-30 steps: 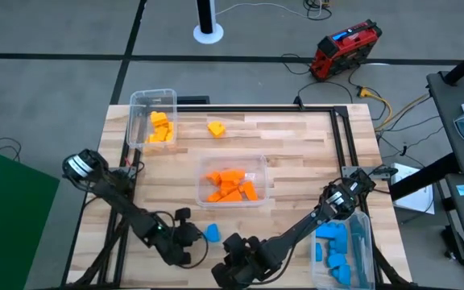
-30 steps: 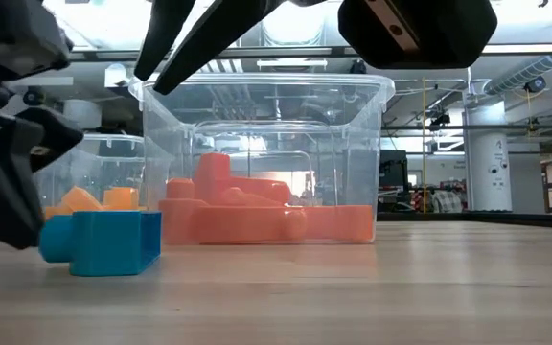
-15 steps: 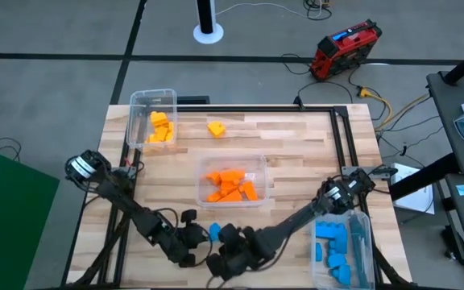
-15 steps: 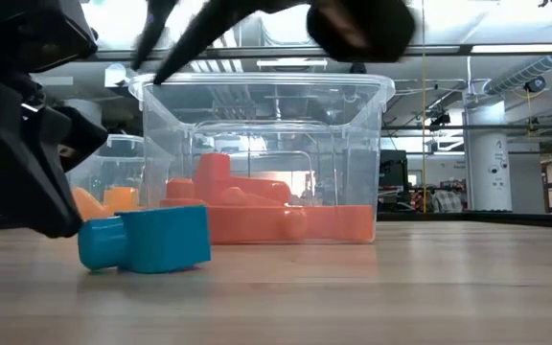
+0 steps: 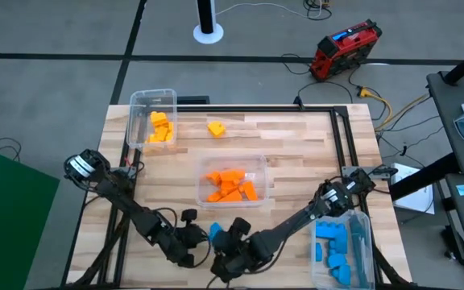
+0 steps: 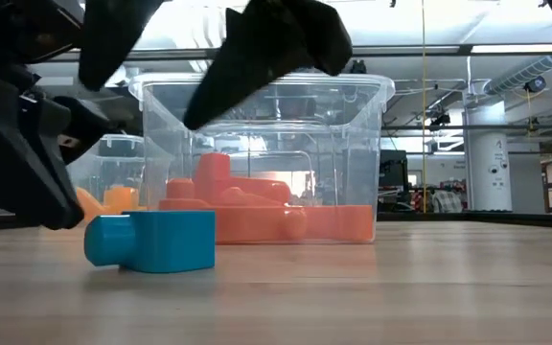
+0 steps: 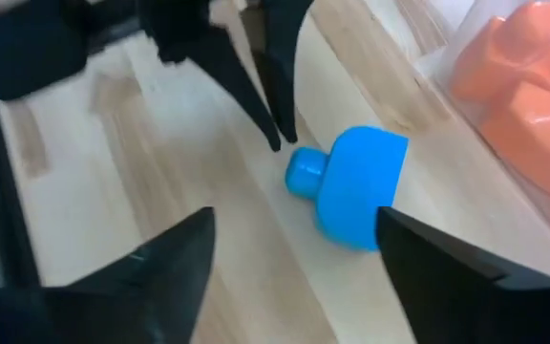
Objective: Sort blocks
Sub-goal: Put the blue game piece into the bottom right transparent bin
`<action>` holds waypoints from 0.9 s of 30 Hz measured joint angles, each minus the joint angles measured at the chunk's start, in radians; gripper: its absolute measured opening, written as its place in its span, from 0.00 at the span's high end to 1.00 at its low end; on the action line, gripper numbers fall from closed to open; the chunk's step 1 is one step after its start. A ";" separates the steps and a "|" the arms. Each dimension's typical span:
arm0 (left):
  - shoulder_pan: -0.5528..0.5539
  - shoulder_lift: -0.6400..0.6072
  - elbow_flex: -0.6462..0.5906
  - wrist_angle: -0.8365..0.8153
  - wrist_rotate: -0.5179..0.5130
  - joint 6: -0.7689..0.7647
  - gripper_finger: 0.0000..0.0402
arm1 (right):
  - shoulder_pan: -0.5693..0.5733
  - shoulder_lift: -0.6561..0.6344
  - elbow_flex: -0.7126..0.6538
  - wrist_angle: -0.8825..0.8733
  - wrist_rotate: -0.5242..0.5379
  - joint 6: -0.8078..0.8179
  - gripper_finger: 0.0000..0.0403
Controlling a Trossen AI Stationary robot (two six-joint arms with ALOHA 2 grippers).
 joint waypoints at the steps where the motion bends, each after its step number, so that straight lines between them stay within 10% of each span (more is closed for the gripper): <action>1: 0.004 0.003 0.000 0.012 -0.001 0.015 1.00 | 0.004 0.006 -0.005 -0.002 0.012 -0.001 0.27; 8: 0.016 0.026 0.000 0.079 -0.002 0.031 1.00 | -0.007 0.071 -0.014 0.011 0.018 -0.012 0.10; 27: 0.017 0.032 -0.001 0.074 0.002 0.035 1.00 | -0.066 0.096 -0.037 0.040 -0.022 -0.085 0.09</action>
